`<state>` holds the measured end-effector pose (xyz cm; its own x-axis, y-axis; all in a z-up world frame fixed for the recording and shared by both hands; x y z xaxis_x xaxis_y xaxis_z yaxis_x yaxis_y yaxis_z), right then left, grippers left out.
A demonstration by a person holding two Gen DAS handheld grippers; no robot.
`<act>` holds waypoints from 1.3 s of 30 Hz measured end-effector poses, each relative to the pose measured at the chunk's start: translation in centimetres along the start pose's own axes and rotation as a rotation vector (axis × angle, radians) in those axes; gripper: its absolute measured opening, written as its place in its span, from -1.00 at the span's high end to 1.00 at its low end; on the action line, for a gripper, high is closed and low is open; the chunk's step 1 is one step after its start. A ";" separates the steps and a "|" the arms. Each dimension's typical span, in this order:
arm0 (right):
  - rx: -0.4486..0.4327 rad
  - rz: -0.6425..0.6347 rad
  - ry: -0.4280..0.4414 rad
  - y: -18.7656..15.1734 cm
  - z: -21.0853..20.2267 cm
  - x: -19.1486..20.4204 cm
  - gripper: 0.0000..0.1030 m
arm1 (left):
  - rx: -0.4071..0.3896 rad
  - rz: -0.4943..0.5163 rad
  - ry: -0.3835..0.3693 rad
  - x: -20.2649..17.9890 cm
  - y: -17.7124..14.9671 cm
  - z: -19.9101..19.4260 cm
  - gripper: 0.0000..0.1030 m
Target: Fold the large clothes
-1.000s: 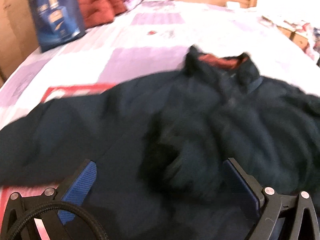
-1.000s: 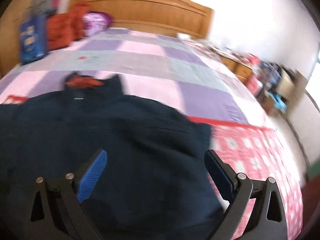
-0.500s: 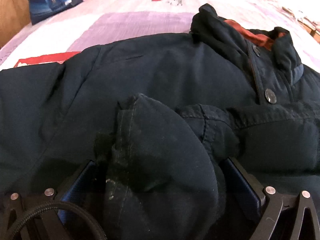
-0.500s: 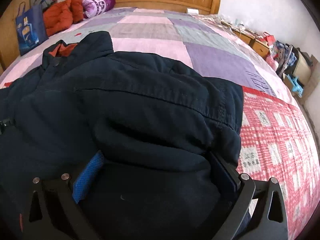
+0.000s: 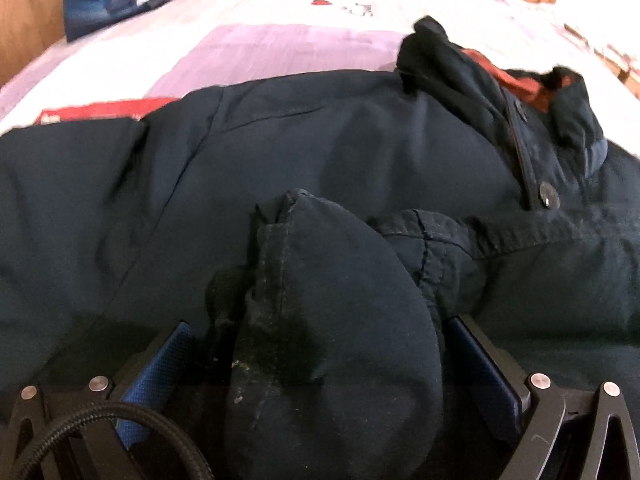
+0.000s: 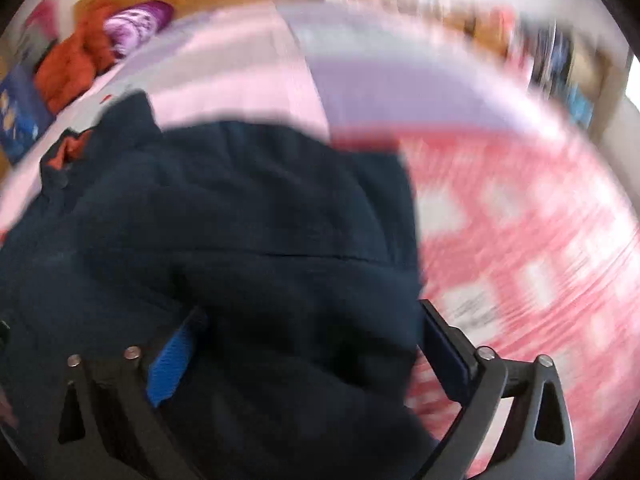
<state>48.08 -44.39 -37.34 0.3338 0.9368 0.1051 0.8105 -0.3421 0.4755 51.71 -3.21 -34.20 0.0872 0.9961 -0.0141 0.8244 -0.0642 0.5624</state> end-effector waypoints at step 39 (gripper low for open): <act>-0.240 -0.376 -0.139 -6.9 -5.2 20.7 -0.95 | -0.061 -0.185 0.082 18.3 -1.7 -7.7 -1.00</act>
Point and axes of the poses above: each gripper's, at about its wrist camera, not at the fingertips, and z roughly the way its jaws point, x to its left, y to its top, the point moved 2 cm from there along z, roughly the way its jaws point
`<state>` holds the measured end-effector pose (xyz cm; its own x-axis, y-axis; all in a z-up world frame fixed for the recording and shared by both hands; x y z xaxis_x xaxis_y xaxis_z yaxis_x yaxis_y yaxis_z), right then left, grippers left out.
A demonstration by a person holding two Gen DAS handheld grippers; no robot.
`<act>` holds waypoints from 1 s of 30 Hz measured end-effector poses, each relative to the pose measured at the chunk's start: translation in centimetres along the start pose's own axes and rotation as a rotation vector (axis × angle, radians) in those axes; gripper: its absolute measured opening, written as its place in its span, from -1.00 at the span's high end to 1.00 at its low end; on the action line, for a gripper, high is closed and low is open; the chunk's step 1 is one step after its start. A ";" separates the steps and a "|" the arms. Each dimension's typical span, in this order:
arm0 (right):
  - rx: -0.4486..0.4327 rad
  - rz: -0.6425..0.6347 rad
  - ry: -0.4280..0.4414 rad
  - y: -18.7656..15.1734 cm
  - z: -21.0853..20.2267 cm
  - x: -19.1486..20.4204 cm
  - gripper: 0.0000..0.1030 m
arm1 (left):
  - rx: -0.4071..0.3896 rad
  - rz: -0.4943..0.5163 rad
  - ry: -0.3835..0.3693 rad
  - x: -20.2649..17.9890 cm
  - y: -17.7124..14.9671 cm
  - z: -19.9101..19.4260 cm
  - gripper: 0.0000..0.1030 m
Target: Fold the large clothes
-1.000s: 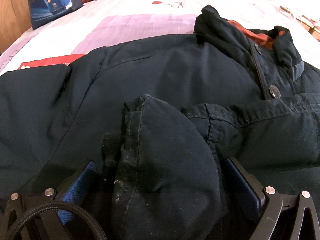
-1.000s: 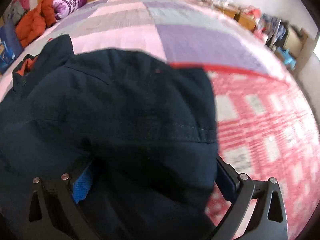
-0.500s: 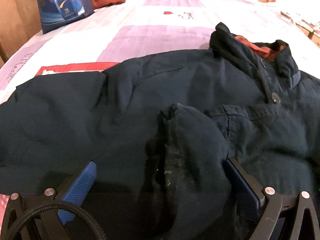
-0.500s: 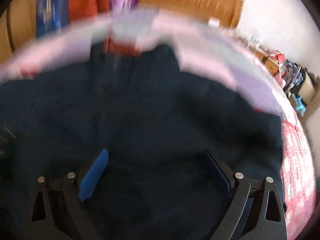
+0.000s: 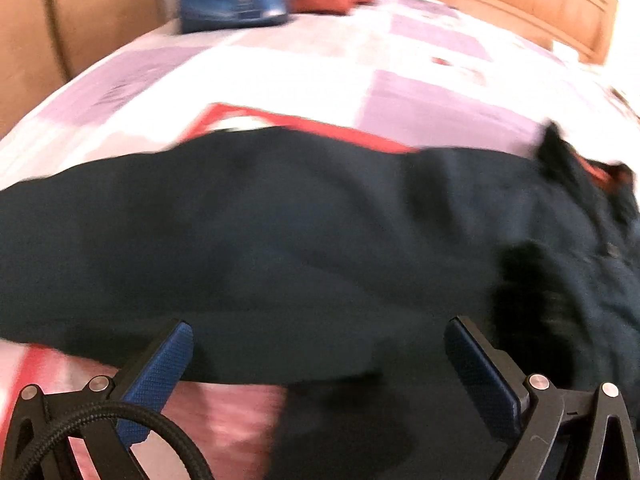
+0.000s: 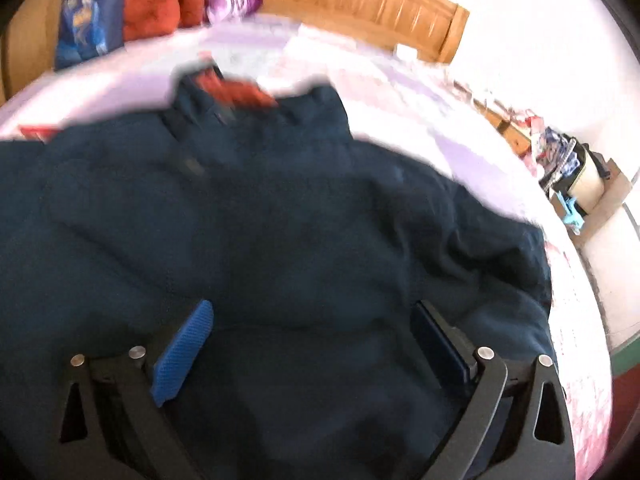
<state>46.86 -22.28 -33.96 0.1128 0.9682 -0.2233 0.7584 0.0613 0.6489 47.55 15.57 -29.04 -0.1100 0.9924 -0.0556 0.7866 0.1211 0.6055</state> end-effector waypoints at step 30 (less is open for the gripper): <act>0.015 -0.030 0.149 -1.2 2.2 8.6 -1.00 | 0.032 -0.376 0.180 32.1 -2.6 -0.5 -0.99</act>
Point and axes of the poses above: each gripper's, at about its wrist camera, not at the fingertips, and z roughly the way its jaws point, x to its left, y to its top, the point moved 2 cm from there along z, roughly the way its jaws point
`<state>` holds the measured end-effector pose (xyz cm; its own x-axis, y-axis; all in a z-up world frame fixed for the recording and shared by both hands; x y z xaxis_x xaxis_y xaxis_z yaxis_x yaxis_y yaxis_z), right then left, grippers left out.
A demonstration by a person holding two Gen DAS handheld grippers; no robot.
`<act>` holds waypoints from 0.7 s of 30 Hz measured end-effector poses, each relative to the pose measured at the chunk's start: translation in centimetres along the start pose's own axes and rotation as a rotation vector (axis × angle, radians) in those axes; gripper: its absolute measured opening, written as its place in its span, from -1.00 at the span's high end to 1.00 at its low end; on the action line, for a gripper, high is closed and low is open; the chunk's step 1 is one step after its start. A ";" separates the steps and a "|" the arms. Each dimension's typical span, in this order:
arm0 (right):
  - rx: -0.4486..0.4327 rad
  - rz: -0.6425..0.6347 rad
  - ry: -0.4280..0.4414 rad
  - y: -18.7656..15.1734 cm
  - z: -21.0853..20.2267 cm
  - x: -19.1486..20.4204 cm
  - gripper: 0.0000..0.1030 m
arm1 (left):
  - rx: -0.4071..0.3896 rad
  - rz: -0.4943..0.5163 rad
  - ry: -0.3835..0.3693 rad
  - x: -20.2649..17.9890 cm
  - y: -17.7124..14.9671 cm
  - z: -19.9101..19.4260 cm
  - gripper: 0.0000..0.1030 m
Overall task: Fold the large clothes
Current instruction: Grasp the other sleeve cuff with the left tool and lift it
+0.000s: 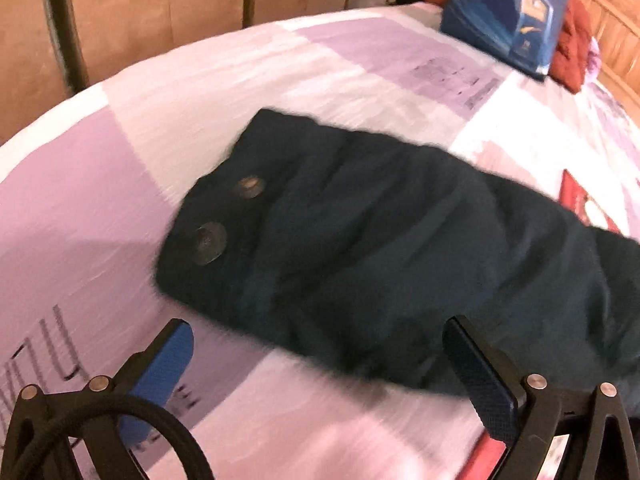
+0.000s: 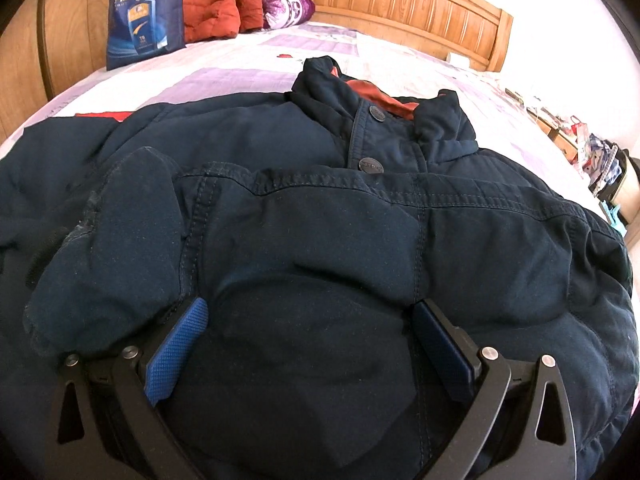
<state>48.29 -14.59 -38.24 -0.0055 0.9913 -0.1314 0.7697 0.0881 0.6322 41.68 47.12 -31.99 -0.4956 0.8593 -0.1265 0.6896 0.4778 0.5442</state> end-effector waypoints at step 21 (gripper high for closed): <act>-0.001 0.004 -0.001 0.1 0.1 0.0 -1.00 | 0.061 -0.452 -0.239 0.3 3.9 6.4 -0.14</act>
Point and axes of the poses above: each gripper's, at about its wrist camera, not at the fingertips, and z roughly the way its jaws point, x to its left, y to its top, the point moved 2 cm from there along z, roughly the way its jaws point
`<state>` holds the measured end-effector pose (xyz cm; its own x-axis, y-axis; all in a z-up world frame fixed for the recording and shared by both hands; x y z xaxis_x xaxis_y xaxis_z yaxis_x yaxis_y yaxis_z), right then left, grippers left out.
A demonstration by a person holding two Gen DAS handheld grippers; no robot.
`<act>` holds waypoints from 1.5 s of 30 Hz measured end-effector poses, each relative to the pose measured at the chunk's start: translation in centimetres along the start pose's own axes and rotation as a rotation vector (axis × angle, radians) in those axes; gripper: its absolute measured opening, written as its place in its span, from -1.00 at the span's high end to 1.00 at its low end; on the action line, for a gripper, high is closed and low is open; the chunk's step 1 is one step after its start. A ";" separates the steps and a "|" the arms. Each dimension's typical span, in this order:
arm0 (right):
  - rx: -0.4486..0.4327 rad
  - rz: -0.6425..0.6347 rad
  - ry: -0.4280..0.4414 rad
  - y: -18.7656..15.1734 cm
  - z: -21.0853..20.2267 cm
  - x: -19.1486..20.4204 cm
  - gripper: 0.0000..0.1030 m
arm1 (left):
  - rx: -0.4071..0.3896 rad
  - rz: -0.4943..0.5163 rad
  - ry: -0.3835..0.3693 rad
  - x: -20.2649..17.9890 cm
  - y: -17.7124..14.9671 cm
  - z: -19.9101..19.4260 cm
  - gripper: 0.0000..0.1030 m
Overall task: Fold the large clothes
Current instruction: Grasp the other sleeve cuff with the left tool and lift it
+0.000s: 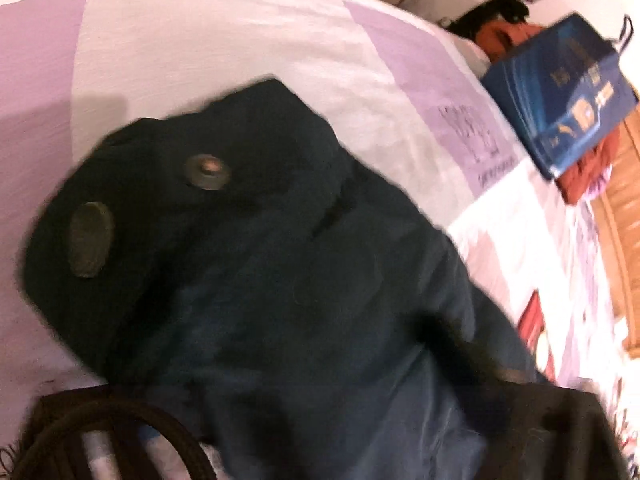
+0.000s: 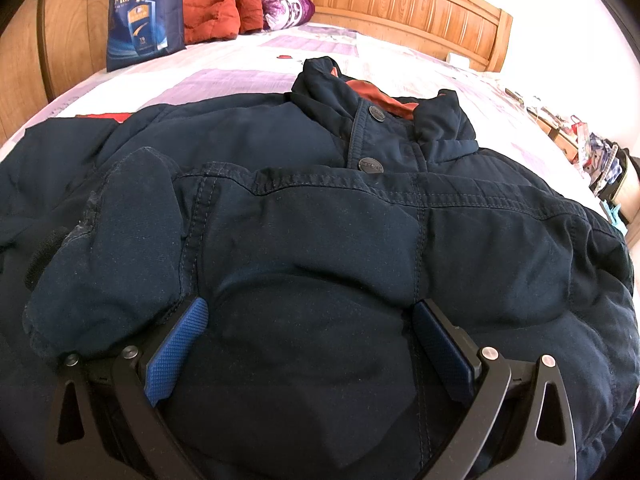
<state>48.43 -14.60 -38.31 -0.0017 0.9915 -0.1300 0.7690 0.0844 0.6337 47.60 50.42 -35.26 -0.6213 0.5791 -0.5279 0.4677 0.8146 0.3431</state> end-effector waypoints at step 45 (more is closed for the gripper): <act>-0.059 0.114 -0.104 -2.6 -13.2 -16.9 -0.91 | -0.053 1.165 -0.375 -44.0 -41.9 -15.6 0.66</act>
<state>37.95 -30.27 -27.69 0.1520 0.9797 -0.1308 0.7213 -0.0194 0.6924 45.52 -8.66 -14.28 0.3750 0.9242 -0.0726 0.5911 -0.1781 0.7867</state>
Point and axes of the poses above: each gripper's, at about its wrist camera, not at the fingertips, and z roughly the way its jaws point, x to its left, y to its top, the point moved 2 cm from there along z, roughly the way its jaws point
